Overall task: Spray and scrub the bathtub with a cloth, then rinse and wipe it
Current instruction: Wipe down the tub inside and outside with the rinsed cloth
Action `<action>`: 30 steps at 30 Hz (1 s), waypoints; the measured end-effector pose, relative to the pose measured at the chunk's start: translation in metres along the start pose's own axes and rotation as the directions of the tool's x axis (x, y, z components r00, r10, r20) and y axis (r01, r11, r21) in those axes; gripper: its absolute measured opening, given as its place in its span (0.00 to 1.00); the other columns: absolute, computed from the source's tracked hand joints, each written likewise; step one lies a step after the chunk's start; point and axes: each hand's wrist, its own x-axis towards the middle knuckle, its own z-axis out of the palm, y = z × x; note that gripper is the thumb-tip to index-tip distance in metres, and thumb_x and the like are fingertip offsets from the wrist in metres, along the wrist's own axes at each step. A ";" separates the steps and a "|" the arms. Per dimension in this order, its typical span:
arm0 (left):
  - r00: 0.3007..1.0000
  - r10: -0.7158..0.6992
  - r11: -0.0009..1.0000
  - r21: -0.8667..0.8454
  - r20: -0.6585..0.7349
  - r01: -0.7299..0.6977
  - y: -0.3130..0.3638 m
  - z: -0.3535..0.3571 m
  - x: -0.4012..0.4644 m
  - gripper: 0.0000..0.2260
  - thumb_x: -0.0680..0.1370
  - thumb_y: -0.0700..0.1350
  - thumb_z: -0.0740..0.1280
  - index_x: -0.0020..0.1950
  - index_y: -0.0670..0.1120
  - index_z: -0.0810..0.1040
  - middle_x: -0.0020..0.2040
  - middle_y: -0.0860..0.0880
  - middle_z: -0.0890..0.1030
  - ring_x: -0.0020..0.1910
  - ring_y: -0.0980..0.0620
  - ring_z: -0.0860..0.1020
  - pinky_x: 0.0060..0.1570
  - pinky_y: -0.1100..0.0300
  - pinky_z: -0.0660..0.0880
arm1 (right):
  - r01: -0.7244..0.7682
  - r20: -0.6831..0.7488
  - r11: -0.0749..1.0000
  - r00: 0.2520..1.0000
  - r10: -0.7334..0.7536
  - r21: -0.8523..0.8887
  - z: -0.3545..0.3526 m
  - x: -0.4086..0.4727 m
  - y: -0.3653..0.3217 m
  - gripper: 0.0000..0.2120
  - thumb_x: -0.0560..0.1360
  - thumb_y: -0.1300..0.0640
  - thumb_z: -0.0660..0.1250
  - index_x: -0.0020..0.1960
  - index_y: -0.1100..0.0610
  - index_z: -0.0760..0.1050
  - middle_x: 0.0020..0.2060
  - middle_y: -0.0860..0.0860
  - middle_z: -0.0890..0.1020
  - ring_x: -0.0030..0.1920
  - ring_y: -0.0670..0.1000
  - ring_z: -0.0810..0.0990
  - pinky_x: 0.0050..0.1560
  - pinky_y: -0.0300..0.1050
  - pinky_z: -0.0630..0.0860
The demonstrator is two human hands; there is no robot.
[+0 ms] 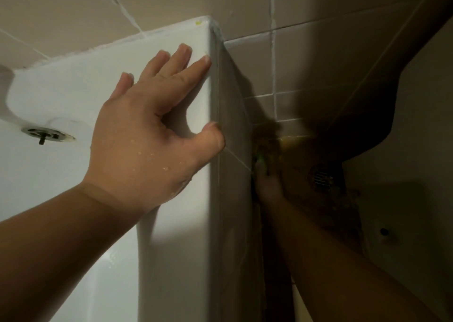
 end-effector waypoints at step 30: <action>0.997 0.059 0.998 0.037 -0.047 -0.057 -0.015 0.000 0.015 0.22 0.81 0.58 0.64 0.76 0.62 0.71 0.78 0.61 0.67 0.79 0.65 0.59 0.80 0.61 0.51 | 0.142 -0.005 0.962 0.989 -0.145 0.233 -0.012 -0.095 -0.164 0.23 0.74 0.40 0.66 0.67 0.45 0.79 0.57 0.47 0.84 0.59 0.52 0.81 0.63 0.53 0.77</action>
